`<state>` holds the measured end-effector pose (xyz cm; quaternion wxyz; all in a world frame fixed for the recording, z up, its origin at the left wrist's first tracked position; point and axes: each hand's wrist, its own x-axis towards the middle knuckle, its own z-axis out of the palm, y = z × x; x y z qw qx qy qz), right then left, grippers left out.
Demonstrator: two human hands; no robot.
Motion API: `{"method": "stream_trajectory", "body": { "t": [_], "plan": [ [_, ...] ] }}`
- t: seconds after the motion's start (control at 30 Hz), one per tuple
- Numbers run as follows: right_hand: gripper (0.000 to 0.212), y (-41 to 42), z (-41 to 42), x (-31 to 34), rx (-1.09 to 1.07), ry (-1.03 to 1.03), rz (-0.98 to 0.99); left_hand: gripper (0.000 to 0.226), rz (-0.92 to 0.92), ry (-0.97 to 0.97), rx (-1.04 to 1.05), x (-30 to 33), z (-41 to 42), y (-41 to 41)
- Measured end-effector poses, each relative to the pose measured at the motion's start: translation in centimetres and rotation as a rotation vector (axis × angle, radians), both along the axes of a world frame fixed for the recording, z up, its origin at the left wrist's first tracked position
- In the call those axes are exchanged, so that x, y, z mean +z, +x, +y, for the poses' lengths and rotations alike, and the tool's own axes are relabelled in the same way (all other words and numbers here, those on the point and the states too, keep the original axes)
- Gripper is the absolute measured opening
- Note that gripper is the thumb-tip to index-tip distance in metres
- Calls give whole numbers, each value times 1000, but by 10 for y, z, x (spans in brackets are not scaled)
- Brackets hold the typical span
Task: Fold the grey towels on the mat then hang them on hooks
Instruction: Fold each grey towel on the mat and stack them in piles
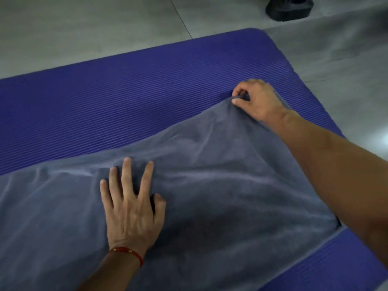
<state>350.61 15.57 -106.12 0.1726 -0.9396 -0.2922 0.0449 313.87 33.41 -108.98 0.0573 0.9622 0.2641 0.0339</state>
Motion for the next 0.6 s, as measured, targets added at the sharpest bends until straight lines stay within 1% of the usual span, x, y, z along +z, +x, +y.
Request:
{"method": "stream_trajectory", "body": {
  "t": [0.03, 0.07, 0.1, 0.13, 0.2, 0.27, 0.3, 0.33, 0.4, 0.43, 0.5, 0.53, 0.6],
  "plan": [
    [14, 5, -2, 1, -17, 82, 84, 71, 7, 7, 0, 0, 0, 0],
    [17, 15, -7, 2, -41, 112, 117, 70, 10, 11, -1, 0, 0, 1],
    [23, 25, -14, 5, -53, 80, 108, 70, 9, 14, -3, 0, 0, 2],
    [29, 36, -23, 6, -68, -13, 83, 70, 9, 20, -7, 0, -1, 3],
    [31, 53, -37, 9, -77, -229, 92, 70, 12, 27, -10, -2, -1, 2],
    [23, 59, -37, 17, -66, -322, 101, 70, 2, 21, -11, -2, 0, 2],
    [17, 59, -33, 24, -70, -351, 59, 71, 0, 17, -10, -2, 1, 2],
    [12, 62, -32, 27, -99, -352, -3, 71, 0, 16, -10, -1, 1, 2],
    [12, 64, -35, 30, -210, -312, -106, 73, -2, 8, -8, 0, 1, 2],
    [17, 62, -37, 30, -252, -306, -129, 74, -7, -1, -11, 0, 0, 2],
    [39, 49, -38, 27, -267, -296, -104, 77, -1, -4, -18, -2, 1, 3],
    [47, 38, -33, 23, -249, -263, -93, 77, 7, -3, -19, -2, 1, 3],
    [47, 1, -14, 19, -210, -196, -92, 78, 42, -8, -21, -2, 2, 3]
  ]
}}
